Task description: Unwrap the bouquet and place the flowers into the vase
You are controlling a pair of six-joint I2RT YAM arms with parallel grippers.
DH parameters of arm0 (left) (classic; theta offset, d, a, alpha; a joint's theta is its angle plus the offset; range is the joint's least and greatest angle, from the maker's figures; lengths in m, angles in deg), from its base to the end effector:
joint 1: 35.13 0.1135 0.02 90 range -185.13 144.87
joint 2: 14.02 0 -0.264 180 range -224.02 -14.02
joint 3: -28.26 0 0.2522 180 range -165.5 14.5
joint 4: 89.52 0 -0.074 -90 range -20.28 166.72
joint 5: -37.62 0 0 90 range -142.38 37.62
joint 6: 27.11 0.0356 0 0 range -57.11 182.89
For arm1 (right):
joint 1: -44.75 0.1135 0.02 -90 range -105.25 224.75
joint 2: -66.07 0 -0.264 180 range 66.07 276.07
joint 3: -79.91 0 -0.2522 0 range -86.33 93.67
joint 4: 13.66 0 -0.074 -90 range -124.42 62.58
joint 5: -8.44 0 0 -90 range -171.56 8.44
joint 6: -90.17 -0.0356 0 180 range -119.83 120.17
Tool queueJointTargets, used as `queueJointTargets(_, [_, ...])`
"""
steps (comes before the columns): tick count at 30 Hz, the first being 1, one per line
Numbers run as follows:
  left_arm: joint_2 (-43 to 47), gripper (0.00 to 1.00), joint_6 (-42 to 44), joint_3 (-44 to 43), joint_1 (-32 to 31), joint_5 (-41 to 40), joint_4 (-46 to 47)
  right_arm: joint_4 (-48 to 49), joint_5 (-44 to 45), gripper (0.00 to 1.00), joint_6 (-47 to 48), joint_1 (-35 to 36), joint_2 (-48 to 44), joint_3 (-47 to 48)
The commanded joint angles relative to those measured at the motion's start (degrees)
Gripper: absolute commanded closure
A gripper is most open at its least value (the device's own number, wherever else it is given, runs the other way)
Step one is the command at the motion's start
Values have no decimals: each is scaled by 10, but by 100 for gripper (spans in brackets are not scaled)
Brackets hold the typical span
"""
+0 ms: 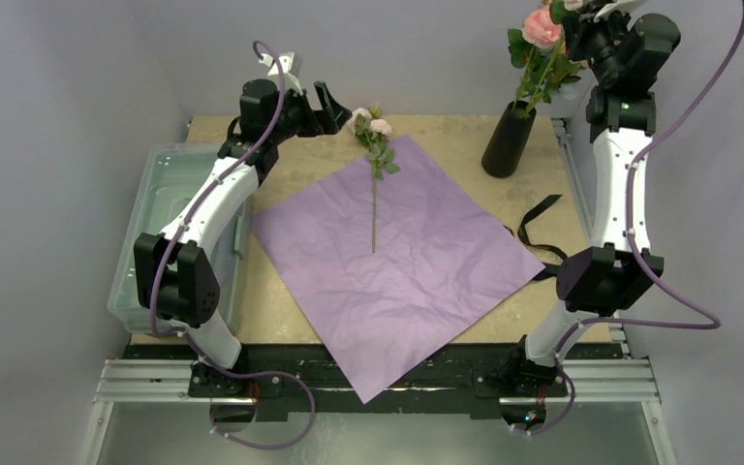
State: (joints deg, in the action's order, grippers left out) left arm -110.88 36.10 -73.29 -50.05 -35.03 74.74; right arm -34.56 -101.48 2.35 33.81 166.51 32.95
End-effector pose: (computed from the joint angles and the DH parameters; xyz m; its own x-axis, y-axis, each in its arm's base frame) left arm 0.3923 -0.1155 0.3755 -0.4036 -0.3377 -0.8504 0.3884 0.7783 -0.4934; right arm 0.3808 -0.0613 0.5308 0.2046 -0.0760 -0.9759 -0.1415 0.9842 -0.1063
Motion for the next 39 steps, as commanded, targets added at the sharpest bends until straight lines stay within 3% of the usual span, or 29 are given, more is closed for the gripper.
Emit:
queueJointTargets(1, [0,0,27,-17,-4,-8,5,59,11,100,-2,-1,-11,-36])
queueJointTargets(13, [-2,0,39,-8,-12,-13,-1,88,8,98,-15,-1,15,-110])
queueJointTargets(26, [-28,0,55,-7,-32,-49,-36,73,26,33,-16,-1,24,-125])
queueJointTargets(33, [-49,0,61,-3,-56,-78,-46,73,11,13,-17,-1,-21,-171])
queueJointTargets(39, [-79,0,61,-1,-74,-101,-40,73,-22,2,-17,-1,-65,-217])
